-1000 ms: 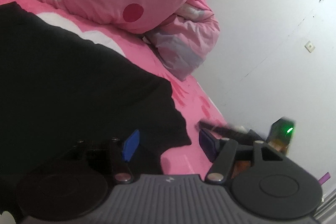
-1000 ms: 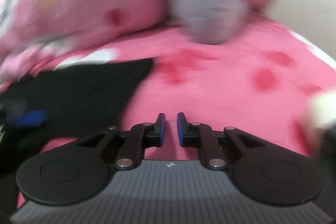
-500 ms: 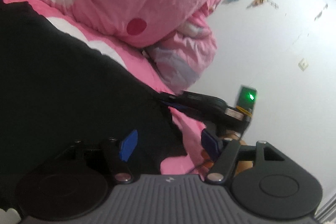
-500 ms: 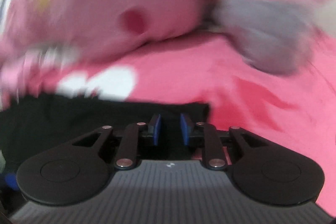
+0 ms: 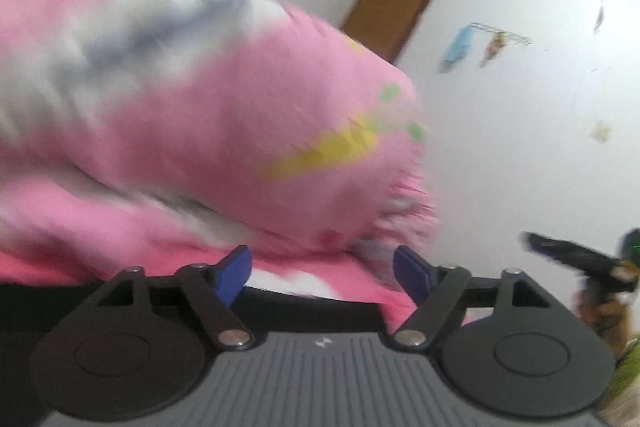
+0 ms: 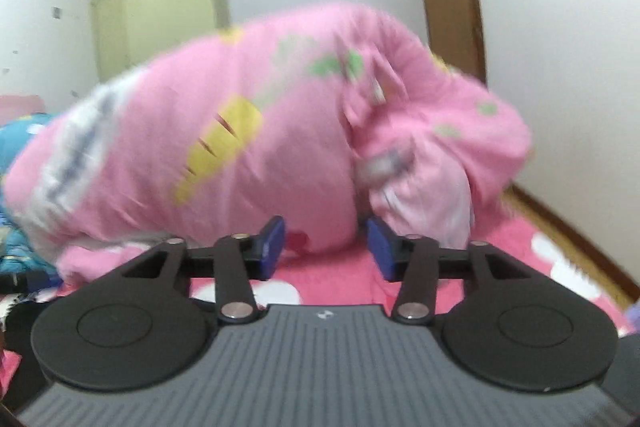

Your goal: Fold clothes

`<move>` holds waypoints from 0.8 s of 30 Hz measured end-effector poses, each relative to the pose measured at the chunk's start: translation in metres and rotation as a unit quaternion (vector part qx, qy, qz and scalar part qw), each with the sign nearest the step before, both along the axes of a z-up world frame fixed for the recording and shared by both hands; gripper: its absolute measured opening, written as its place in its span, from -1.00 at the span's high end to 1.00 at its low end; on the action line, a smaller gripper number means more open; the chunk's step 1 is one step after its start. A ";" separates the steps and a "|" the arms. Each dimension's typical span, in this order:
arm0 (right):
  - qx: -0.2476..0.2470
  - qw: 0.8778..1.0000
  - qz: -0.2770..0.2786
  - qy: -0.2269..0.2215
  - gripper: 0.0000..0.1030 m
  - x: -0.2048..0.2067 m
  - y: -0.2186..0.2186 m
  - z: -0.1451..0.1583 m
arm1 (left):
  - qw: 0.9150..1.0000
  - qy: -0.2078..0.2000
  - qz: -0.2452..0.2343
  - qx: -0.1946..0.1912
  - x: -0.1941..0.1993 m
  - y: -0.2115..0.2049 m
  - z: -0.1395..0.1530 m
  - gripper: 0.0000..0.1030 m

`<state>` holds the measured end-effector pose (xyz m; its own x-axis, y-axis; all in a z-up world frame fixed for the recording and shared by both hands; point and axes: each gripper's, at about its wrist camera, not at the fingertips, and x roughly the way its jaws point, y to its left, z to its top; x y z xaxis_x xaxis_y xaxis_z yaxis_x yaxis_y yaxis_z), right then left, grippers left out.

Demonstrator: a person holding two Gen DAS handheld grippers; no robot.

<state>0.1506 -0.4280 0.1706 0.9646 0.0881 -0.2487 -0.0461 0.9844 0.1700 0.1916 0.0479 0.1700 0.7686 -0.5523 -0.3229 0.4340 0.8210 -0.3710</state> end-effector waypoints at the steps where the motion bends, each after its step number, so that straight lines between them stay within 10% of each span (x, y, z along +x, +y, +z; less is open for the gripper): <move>1: -0.005 1.000 0.007 -0.007 -0.04 -0.007 0.006 0.006 | 1.000 0.000 0.018 0.026 0.000 0.019 0.006 -0.59; 11: -0.044 0.990 0.121 0.063 -0.05 0.067 0.091 -0.046 | 0.981 0.055 0.037 0.182 0.090 0.042 -0.092 -0.54; 24: -0.081 0.955 0.237 0.162 0.07 0.226 0.200 -0.141 | 0.961 0.084 0.032 0.262 0.167 0.010 -0.166 -0.30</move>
